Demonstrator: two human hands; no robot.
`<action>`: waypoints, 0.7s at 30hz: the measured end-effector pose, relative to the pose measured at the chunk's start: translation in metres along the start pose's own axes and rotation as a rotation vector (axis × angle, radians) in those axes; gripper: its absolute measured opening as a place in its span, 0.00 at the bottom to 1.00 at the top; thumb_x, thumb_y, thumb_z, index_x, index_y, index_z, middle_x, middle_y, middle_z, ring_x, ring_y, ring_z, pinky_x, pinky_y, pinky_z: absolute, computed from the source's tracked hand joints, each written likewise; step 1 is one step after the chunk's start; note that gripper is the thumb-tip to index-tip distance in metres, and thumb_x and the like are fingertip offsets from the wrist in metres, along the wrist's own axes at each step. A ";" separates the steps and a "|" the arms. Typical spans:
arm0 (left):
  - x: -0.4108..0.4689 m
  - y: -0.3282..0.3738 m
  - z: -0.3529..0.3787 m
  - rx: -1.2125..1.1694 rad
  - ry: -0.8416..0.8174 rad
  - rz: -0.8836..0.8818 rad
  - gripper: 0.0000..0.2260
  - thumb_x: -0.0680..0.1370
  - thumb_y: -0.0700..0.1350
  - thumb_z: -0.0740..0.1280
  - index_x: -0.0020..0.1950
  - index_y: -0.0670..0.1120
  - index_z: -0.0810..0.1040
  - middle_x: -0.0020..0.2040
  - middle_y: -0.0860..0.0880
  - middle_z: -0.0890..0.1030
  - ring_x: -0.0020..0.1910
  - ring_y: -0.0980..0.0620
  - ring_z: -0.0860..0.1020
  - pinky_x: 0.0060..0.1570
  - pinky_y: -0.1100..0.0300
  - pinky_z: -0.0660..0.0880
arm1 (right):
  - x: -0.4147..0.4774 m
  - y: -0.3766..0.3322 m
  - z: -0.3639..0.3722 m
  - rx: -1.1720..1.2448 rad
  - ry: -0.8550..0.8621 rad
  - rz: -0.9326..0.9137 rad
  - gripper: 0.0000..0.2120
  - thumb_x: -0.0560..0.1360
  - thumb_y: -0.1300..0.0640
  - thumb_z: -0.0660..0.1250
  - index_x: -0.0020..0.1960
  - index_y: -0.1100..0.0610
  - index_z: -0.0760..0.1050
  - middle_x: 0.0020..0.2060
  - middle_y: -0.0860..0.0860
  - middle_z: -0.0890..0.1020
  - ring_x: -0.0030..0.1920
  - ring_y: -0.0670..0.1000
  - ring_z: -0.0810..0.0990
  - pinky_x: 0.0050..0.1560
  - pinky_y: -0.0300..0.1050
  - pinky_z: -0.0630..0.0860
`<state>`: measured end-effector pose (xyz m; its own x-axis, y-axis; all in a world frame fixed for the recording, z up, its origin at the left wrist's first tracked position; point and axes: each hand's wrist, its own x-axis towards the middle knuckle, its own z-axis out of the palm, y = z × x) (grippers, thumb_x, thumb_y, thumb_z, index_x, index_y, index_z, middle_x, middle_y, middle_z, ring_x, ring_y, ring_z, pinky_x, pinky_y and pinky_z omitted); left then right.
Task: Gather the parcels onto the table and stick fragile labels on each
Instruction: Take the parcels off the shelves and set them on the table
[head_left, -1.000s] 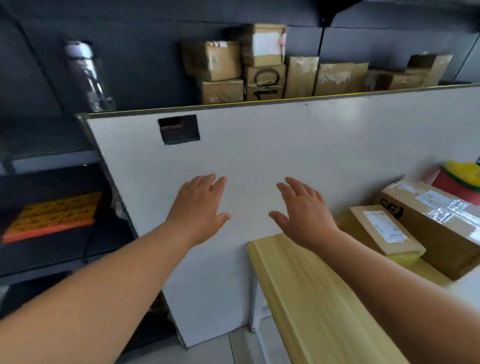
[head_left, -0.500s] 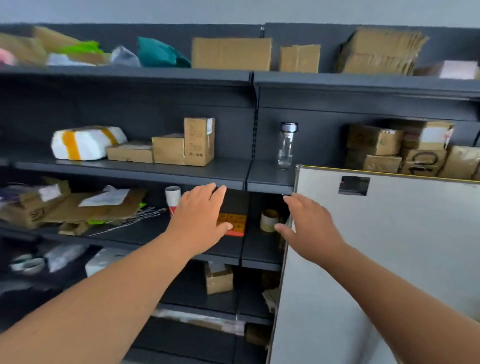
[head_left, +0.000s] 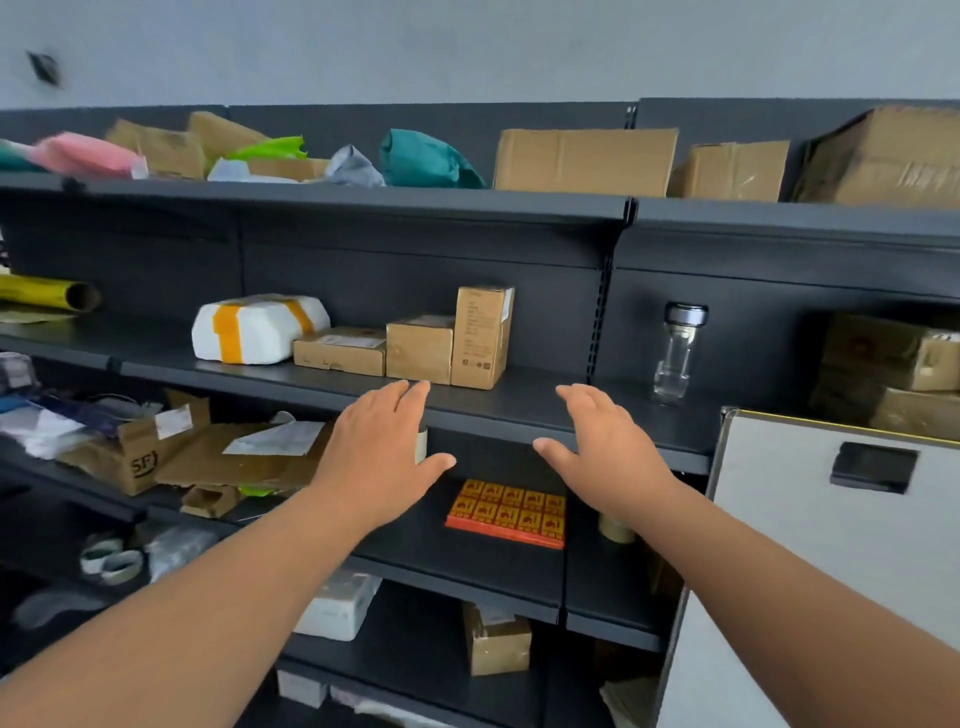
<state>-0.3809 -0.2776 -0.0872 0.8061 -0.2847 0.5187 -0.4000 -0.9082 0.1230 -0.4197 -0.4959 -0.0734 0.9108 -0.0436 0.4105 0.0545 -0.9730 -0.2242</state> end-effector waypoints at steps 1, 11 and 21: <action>0.012 -0.004 0.005 -0.012 0.006 -0.005 0.38 0.75 0.62 0.65 0.78 0.48 0.52 0.76 0.49 0.60 0.75 0.49 0.58 0.73 0.53 0.57 | 0.014 0.001 0.004 0.019 0.007 0.002 0.33 0.78 0.43 0.62 0.78 0.52 0.54 0.76 0.49 0.60 0.74 0.53 0.62 0.69 0.50 0.65; 0.174 -0.033 0.059 -0.147 0.028 -0.090 0.40 0.74 0.61 0.68 0.78 0.48 0.51 0.76 0.48 0.60 0.74 0.48 0.61 0.70 0.51 0.63 | 0.179 0.025 0.046 0.265 0.024 0.075 0.35 0.78 0.44 0.64 0.78 0.53 0.52 0.76 0.51 0.59 0.72 0.53 0.65 0.67 0.46 0.66; 0.310 -0.038 0.100 -0.525 -0.055 -0.254 0.46 0.71 0.54 0.74 0.79 0.50 0.47 0.76 0.47 0.62 0.72 0.47 0.65 0.68 0.52 0.67 | 0.308 0.035 0.069 0.442 0.063 0.070 0.39 0.77 0.45 0.67 0.79 0.50 0.48 0.75 0.52 0.61 0.71 0.54 0.67 0.55 0.40 0.67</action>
<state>-0.0722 -0.3617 -0.0155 0.9208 -0.1059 0.3754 -0.3424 -0.6803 0.6480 -0.1089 -0.5276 -0.0158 0.8926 -0.1331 0.4308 0.1754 -0.7777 -0.6037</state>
